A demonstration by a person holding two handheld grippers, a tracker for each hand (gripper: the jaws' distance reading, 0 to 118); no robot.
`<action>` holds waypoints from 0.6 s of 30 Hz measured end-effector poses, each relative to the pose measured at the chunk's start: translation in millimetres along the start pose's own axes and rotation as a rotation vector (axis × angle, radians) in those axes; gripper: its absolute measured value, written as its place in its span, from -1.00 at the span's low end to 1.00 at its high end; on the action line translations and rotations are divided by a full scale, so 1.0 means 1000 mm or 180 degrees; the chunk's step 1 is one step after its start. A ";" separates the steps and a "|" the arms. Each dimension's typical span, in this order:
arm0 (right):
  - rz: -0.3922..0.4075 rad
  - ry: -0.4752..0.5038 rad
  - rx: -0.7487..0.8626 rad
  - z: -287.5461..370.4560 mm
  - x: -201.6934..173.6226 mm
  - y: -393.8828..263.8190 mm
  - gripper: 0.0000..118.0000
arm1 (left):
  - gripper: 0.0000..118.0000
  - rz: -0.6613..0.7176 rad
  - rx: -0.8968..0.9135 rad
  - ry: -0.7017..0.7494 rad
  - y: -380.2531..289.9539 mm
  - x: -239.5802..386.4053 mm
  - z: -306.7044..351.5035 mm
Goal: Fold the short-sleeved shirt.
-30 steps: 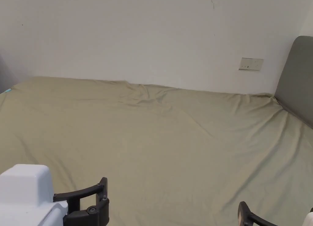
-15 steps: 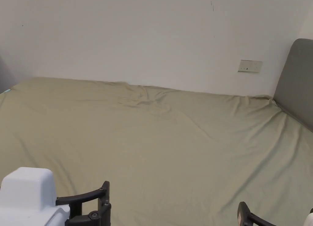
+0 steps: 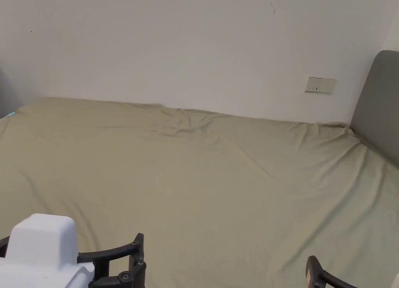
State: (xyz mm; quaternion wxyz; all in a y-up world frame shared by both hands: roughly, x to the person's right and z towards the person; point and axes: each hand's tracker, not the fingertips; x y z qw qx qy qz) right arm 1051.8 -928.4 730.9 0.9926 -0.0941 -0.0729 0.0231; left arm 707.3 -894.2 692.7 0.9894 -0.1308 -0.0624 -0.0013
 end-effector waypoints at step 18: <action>0.0024 0.0001 0.0013 0.002 -0.001 0.003 1.00 | 1.00 -0.0003 -0.0035 0.0041 0.001 0.000 -0.002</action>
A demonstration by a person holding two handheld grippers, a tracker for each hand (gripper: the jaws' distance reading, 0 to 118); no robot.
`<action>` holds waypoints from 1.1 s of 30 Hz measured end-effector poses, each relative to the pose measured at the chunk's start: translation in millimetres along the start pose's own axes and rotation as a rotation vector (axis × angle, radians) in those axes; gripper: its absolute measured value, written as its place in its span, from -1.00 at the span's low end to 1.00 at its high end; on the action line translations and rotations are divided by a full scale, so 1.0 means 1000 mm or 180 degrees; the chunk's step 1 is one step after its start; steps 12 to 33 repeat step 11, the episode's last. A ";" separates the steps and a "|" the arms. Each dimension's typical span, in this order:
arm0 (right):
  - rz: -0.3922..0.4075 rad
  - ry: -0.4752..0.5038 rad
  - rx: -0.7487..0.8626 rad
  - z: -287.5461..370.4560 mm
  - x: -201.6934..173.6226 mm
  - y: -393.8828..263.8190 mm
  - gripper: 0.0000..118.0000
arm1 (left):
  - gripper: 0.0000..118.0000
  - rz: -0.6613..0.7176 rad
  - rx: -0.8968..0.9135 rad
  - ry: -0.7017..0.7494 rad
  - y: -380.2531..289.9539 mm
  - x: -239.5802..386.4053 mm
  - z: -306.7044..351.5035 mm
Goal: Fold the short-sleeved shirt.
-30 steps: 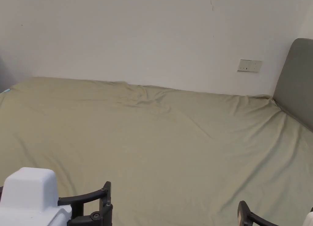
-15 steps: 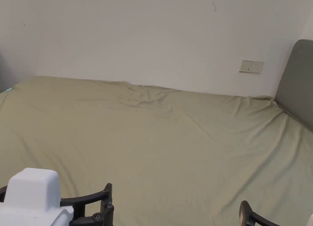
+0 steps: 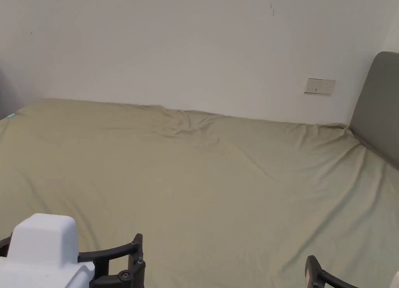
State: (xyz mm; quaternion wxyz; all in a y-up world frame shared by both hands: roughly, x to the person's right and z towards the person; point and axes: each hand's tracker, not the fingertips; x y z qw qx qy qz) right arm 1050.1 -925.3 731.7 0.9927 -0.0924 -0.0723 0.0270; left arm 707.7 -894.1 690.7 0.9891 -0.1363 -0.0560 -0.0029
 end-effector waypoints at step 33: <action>-0.0024 0.0005 0.0008 0.000 0.002 0.000 1.00 | 1.00 0.0085 0.0065 -0.0093 0.005 -0.001 0.005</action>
